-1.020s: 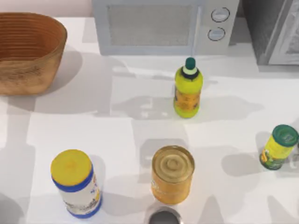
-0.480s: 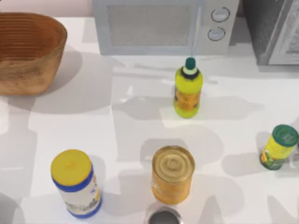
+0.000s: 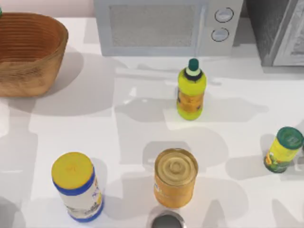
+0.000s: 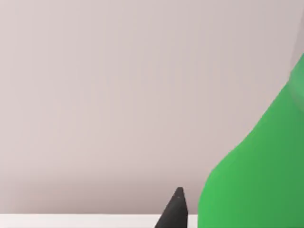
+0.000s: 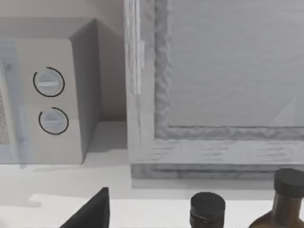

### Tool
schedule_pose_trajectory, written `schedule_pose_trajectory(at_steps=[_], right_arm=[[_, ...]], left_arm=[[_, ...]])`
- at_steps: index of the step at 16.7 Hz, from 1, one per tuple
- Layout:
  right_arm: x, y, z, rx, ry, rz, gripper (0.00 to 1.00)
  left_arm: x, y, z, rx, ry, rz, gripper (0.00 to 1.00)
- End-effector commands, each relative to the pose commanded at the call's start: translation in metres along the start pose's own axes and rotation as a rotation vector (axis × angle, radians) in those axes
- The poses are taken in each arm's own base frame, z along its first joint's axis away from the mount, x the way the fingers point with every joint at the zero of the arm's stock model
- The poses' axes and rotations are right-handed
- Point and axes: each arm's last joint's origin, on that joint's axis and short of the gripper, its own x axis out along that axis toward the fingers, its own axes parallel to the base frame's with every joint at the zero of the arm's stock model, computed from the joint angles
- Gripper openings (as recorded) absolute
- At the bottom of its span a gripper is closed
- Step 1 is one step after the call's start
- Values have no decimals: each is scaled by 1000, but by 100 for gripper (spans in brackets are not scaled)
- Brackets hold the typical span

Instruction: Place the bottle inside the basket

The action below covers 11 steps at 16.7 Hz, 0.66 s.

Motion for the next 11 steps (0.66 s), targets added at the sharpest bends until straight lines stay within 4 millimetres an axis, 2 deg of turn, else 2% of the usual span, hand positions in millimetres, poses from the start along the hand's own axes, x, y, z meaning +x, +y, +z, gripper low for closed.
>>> schedule_pose_trajectory(at_steps=[5,11], right_arm=[[0,0,0,0,0,0,100],[0,0,0,0,0,0,100]], left_arm=[[0,0,0,0,0,0,98],[0,0,0,0,0,0,100]])
